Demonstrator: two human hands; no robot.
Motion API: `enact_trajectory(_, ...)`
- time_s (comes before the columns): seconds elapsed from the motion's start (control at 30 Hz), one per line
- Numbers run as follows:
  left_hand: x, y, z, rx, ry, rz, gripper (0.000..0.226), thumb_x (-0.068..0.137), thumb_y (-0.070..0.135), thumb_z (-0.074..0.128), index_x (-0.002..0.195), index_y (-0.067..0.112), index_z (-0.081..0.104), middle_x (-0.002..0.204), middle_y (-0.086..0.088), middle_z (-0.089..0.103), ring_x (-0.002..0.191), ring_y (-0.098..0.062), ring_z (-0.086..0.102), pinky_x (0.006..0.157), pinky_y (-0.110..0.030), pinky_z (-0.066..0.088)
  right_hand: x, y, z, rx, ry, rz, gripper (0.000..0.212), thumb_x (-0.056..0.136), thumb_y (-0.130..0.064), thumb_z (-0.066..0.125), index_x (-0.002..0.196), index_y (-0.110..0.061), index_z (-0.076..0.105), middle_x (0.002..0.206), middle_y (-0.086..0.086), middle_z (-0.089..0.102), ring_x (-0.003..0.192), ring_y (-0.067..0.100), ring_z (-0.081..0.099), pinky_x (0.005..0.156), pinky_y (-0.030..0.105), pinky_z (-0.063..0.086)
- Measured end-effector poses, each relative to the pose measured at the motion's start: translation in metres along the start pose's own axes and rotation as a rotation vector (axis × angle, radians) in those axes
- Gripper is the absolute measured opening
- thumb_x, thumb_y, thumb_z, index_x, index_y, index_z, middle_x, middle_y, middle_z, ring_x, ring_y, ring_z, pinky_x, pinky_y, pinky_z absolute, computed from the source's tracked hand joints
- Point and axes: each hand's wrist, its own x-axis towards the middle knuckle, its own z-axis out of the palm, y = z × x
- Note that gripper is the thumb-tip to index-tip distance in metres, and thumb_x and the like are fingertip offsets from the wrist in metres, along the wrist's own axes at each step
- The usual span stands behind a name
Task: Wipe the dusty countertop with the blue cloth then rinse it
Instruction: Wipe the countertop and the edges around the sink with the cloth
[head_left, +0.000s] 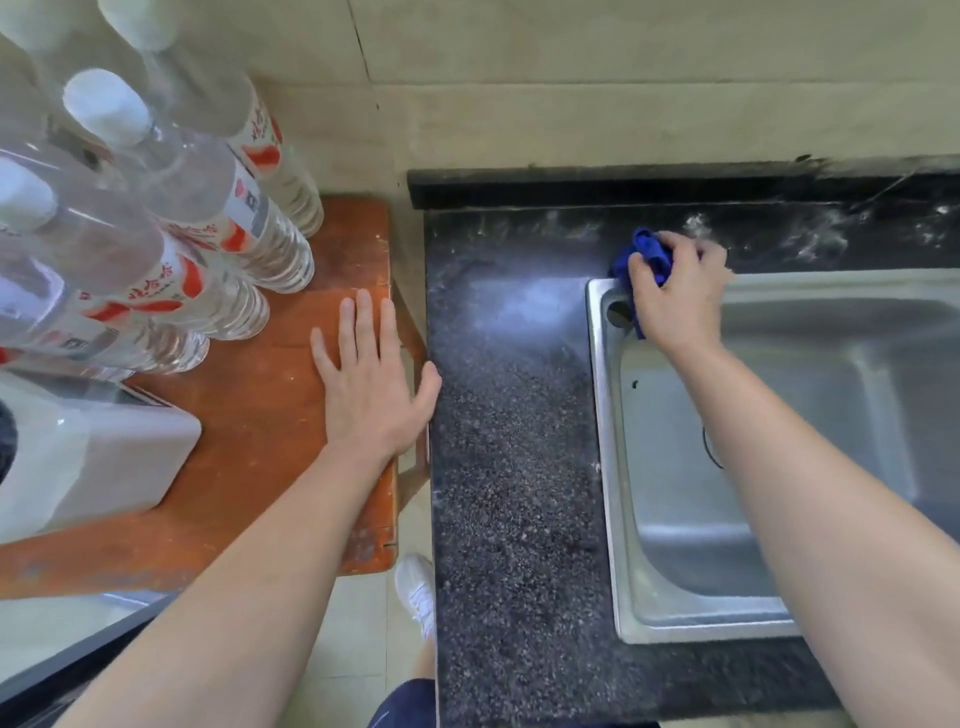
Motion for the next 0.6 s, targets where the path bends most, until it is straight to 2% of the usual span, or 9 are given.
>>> enact_trajectory(0.07,-0.001,0.0,-0.001,0.001,0.005,0.005,0.083,0.09,0.055,0.033,0.157,0.01,0.011,0.165,-0.012,0.004,0.153,-0.027,-0.002,0.119,-0.061,0.005,-0.001,-0.021,0.024,-0.061,0.01,-0.029,0.042,0.094,-0.034,0.051,0.13,-0.013,0.06,0.138,0.021,0.043,0.12,0.043,0.041,0.103,0.036,0.029)
enact_trajectory(0.17,0.001,-0.001,-0.003,-0.005,-0.003,0.009,0.085,0.087,0.052,0.035,0.157,0.01,0.01,0.166,-0.011,0.002,0.153,-0.026,-0.003,0.12,-0.06,0.004,-0.008,-0.073,0.065,-0.099,-0.023,-0.158,0.038,0.088,-0.026,0.056,0.121,-0.012,0.066,0.133,0.024,0.05,0.11,0.045,0.048,0.094,0.04,0.034)
enact_trajectory(0.3,0.0,-0.001,-0.005,0.009,-0.005,0.004,0.086,0.083,0.051,0.027,0.157,0.011,0.013,0.166,-0.011,0.003,0.153,-0.026,-0.003,0.12,-0.059,0.005,-0.032,-0.16,0.11,-0.062,-0.331,-0.482,0.037,0.093,-0.025,0.057,0.13,-0.019,0.061,0.143,0.014,0.045,0.119,0.038,0.041,0.099,0.04,0.035)
enact_trajectory(0.37,0.001,0.0,-0.007,0.017,-0.006,0.002,0.086,0.082,0.051,0.027,0.157,0.01,0.015,0.165,-0.012,0.004,0.153,-0.027,-0.001,0.119,-0.059,0.006,-0.031,-0.172,0.116,-0.015,-0.42,-0.595,0.037,0.096,-0.023,0.056,0.132,-0.02,0.06,0.143,0.01,0.045,0.122,0.033,0.04,0.105,0.039,0.036)
enact_trajectory(0.43,0.002,0.0,-0.008,0.016,-0.013,0.0,0.087,0.081,0.05,0.03,0.157,0.01,0.016,0.165,-0.012,0.005,0.153,-0.027,0.0,0.119,-0.06,0.007,-0.021,-0.155,0.099,0.102,-0.344,-0.561,0.035,0.093,-0.022,0.059,0.127,-0.016,0.065,0.136,0.013,0.052,0.121,0.033,0.047,0.104,0.038,0.039)
enact_trajectory(0.5,0.002,0.0,-0.008,0.013,-0.019,-0.004,0.087,0.081,0.051,0.034,0.156,0.01,0.017,0.165,-0.012,0.006,0.153,-0.028,0.001,0.119,-0.061,0.007,-0.003,-0.118,0.072,0.181,-0.104,-0.454,0.033,0.088,-0.023,0.062,0.116,-0.009,0.071,0.121,0.018,0.063,0.114,0.036,0.056,0.099,0.035,0.042)
enact_trajectory(0.6,0.002,-0.001,-0.008,0.018,-0.014,0.003,0.087,0.083,0.052,0.04,0.156,0.009,0.018,0.165,-0.013,0.007,0.152,-0.029,0.003,0.119,-0.061,0.007,0.02,-0.054,0.032,0.17,0.162,-0.157,0.037,0.091,-0.029,0.056,0.115,-0.005,0.069,0.118,0.02,0.063,0.111,0.037,0.057,0.098,0.037,0.039)
